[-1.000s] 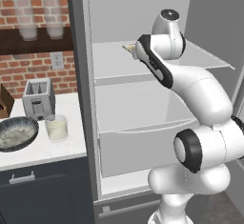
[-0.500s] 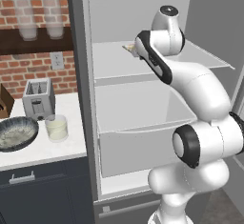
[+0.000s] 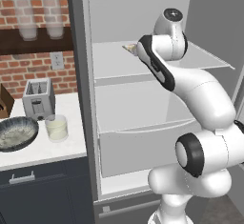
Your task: Grab a lemon wedge from the fridge and one ice cube from the ice bowl, and put them in the glass of lemonade.
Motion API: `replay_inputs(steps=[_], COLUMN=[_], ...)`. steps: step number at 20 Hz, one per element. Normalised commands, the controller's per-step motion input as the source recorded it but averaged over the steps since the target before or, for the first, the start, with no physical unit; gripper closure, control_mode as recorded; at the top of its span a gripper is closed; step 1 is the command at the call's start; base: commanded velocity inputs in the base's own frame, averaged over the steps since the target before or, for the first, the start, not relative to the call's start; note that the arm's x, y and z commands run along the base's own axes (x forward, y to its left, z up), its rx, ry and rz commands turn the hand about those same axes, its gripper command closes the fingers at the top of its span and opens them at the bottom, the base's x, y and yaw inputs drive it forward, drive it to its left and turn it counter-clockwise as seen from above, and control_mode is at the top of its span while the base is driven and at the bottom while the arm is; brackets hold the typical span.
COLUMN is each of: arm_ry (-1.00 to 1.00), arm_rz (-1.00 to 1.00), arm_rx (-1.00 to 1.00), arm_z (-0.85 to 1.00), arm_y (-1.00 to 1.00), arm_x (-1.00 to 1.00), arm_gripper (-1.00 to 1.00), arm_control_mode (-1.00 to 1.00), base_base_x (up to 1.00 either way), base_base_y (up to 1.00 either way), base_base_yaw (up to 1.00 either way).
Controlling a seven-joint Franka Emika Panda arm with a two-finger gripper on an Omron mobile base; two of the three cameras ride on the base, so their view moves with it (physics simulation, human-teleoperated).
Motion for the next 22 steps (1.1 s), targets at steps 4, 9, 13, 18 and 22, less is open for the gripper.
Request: replay_inputs(steps=[4, 9, 13, 18, 22], arm_ry=[-0.01, 0.01, 0.0, 0.01, 0.01], arm_rz=[0.0, 0.0, 0.0, 0.0, 0.0], arm_rx=[0.0, 0.0, 0.0, 0.0, 0.0], arm_z=[0.05, 0.0, 0.0, -0.07, -0.22], arm_y=[0.0, 0.0, 0.0, 0.0, 0.0], arm_x=[0.19, 0.19, 0.19, -0.02, -0.13], arm_gripper=[-1.0, -1.0, -1.0, -1.0, -1.0], arm_control_mode=[-1.0, -1.0, -1.0, -1.0, -1.0], base_base_x=[0.0, 0.0, 0.0, 0.0, 0.0], base_base_y=[0.0, 0.0, 0.0, 0.0, 0.0], base_base_yaw=[0.0, 0.0, 0.0, 0.0, 0.0])
